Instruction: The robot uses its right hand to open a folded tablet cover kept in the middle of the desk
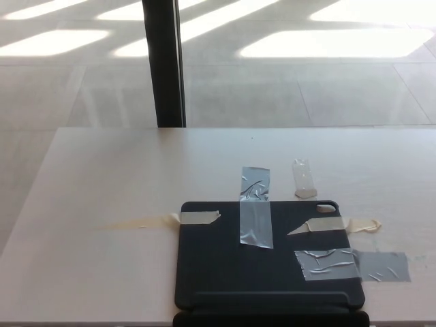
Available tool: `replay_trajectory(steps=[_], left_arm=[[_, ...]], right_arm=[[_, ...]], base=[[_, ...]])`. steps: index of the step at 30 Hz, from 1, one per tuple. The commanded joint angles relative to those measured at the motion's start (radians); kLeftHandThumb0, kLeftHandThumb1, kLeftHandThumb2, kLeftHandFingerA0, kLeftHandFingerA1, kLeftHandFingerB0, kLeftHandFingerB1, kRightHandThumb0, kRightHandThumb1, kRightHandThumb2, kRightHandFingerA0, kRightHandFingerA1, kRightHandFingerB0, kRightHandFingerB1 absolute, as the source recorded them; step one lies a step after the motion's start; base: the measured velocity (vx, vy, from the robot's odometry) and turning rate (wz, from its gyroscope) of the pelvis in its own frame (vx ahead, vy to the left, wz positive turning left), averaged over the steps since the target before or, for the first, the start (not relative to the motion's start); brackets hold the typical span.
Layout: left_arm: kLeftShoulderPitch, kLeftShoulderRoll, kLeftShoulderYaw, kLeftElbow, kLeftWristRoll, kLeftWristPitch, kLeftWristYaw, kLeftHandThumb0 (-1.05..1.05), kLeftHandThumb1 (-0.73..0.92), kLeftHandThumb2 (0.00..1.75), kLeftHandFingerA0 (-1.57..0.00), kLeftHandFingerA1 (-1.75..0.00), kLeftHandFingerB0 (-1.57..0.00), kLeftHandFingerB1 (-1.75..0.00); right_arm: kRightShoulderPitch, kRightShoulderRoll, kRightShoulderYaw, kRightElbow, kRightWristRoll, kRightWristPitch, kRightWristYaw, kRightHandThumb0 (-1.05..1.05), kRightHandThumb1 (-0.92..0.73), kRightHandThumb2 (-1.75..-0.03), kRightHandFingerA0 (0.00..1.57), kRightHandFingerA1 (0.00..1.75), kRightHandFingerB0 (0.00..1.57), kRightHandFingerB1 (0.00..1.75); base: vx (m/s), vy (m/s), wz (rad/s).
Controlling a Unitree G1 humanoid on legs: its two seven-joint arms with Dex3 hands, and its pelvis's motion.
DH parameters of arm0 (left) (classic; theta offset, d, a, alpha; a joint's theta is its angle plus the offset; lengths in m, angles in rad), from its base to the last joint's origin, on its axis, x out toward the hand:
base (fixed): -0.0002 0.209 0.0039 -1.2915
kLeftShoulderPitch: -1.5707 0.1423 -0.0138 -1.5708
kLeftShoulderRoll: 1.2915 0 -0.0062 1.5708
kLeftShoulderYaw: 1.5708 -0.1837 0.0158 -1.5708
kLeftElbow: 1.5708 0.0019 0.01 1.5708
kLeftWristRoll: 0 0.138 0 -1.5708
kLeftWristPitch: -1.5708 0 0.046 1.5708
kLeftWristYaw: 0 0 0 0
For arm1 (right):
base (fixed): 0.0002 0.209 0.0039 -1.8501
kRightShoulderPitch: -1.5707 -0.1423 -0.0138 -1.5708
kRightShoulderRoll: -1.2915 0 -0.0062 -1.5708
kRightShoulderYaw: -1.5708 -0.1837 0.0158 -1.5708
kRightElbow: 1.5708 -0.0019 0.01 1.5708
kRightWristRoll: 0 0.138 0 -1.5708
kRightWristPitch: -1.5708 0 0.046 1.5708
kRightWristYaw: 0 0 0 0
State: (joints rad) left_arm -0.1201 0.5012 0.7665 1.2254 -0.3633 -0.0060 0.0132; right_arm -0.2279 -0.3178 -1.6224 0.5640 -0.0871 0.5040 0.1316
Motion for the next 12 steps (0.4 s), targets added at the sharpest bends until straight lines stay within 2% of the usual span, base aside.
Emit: replay_trajectory(steps=[1,2,3,4,6,7,9,10,11,12], left_arm=[[-0.002,0.006,0.021,0.016,-0.054,0.03,0.001,-0.57,0.59,0.6,-0.82,-0.87,-0.61,-0.75],[-0.004,0.007,0.021,0.019,-0.054,0.032,0.002,-0.57,0.59,0.6,-0.82,-0.87,-0.61,-0.75],[-0.002,0.008,0.021,0.02,-0.056,0.034,-0.001,-0.57,0.58,0.61,-0.82,-0.87,-0.59,-0.74],[0.001,0.008,0.019,0.017,-0.055,0.034,-0.007,-0.56,0.6,0.61,-0.79,-0.86,-0.58,-0.73],[0.002,0.007,0.022,0.017,-0.06,0.034,-0.01,-0.55,0.6,0.6,-0.79,-0.86,-0.58,-0.74],[-0.001,0.004,0.014,0.014,-0.052,0.027,0.0,-0.53,0.57,0.61,-0.82,-0.89,-0.66,-0.79],[0.006,0.003,0.013,0.015,-0.051,0.025,0.0,-0.52,0.54,0.61,-0.85,-0.89,-0.68,-0.78],[0.007,0.003,0.014,0.014,-0.055,0.025,-0.002,-0.53,0.36,0.88,-0.85,-0.91,-0.69,-0.83],[0.013,0.002,0.008,0.014,-0.048,0.018,0.004,-0.5,0.51,0.6,-0.86,-0.88,-0.78,-0.89],[0.015,0.001,0.004,0.014,-0.045,0.016,0.007,-0.5,0.51,0.6,-0.86,-0.88,-0.78,-0.89]], right_arm=[[0.026,0.017,0.041,0.028,0.177,-0.114,-0.111,-0.75,-0.69,-0.6,0.69,0.67,0.5,0.59],[0.029,0.014,0.049,0.035,0.183,-0.112,-0.111,-0.75,-0.69,-0.6,0.69,0.67,0.5,0.59],[0.035,0.013,0.054,0.045,0.197,-0.121,-0.119,-0.72,-0.51,-0.95,0.64,0.69,0.38,0.62],[0.042,0.008,0.061,0.055,0.2,-0.116,-0.14,-0.72,-0.66,-0.6,0.72,0.62,0.54,0.64],[0.038,0.002,0.054,0.063,0.229,-0.106,-0.183,-0.65,-0.6,-0.58,0.71,0.62,0.55,0.61],[0.023,0.015,0.035,0.048,0.25,-0.128,-0.224,-0.4,-0.52,-0.55,0.77,0.65,0.71,0.65],[0.034,0.027,0.054,0.03,0.259,-0.136,-0.233,-0.38,-0.52,-0.55,0.81,0.67,0.77,0.65],[0.041,0.032,0.063,0.026,0.269,-0.143,-0.232,-0.32,-0.5,-0.54,0.81,0.69,0.79,0.66],[0.048,0.037,0.072,0.024,0.277,-0.151,-0.229,-0.29,-0.49,-0.55,0.88,0.68,0.81,0.66],[0.053,0.038,0.078,0.024,0.283,-0.155,-0.23,-0.29,-0.49,-0.55,0.88,0.68,0.81,0.66]], base=[[0.0,0.0,0.0],[0.0,0.0,0.0],[0.0,0.0,0.0],[0.0,0.0,0.0],[0.0,0.0,0.0],[0.0,0.0,0.0],[0.0,0.0,0.0],[0.0,0.0,0.0],[0.0,0.0,0.0],[0.0,0.0,0.0]])
